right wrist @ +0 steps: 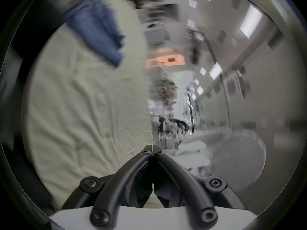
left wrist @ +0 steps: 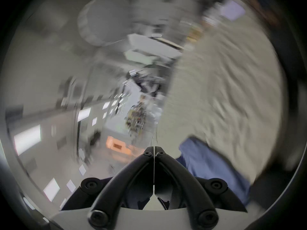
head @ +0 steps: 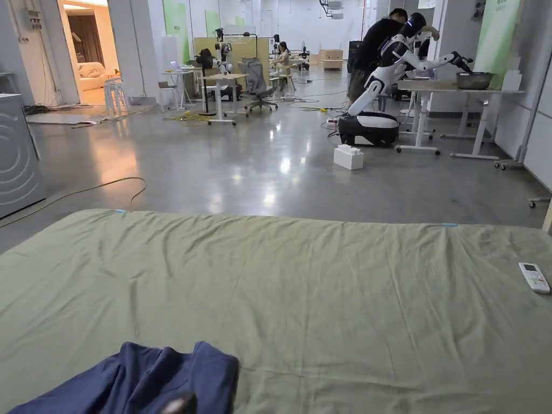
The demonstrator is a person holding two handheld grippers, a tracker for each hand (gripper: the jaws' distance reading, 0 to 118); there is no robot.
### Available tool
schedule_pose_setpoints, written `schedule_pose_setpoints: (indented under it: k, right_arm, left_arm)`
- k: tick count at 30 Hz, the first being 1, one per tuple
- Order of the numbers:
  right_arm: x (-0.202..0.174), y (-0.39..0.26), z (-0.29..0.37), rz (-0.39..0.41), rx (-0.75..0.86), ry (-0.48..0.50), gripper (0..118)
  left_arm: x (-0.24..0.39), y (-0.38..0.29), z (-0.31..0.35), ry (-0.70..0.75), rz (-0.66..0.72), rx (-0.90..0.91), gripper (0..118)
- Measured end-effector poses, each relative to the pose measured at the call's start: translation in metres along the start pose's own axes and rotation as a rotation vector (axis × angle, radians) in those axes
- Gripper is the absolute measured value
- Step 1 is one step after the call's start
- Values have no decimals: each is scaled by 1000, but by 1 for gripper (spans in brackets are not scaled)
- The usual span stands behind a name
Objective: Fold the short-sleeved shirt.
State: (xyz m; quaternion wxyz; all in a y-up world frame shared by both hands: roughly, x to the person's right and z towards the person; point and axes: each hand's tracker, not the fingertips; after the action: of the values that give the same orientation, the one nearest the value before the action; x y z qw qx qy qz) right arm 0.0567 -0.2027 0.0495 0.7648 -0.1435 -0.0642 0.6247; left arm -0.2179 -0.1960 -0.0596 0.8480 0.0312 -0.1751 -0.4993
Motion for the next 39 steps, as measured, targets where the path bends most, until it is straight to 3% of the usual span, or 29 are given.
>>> schedule_pose_setpoints:
  k: [3,5,7,8,10,12,15,25,32,34,39]
  right_arm:
    - [61,-16,19,-574,-15,-118,1]
    - [78,-36,35,-917,10,-186,1]
    - [79,-53,50,-1214,-9,-191,1]
    - [78,-60,56,-1315,-15,-178,1]
    - [79,-69,62,-1384,10,-194,1]
    - [88,-71,66,-1391,2,-196,1]
    - [96,-76,67,-1418,4,-184,1]
    - [103,-74,71,-1328,54,-179,1]
    - [100,-77,70,-1319,66,-161,1]
    - [97,-81,67,-1322,61,-145,1]
    - [80,-80,55,-1372,-5,-80,1]
  left_arm:
    - [-73,0,12,-1,566,54,0]
    - [-100,-3,27,-22,933,116,0]
    - [-108,-17,37,-58,1194,123,0]
    - [-110,-16,40,-65,1207,82,0]
    - [-109,-7,46,-42,1143,80,0]
    - [-107,0,52,-24,1034,137,0]
    - [-104,12,53,-43,993,145,0]
    - [-103,12,47,-73,1002,145,0]
    - [-111,-10,28,-105,990,59,0]
    - [-111,-23,12,-140,981,-25,13]
    - [-89,-73,-59,-234,1011,-234,70]
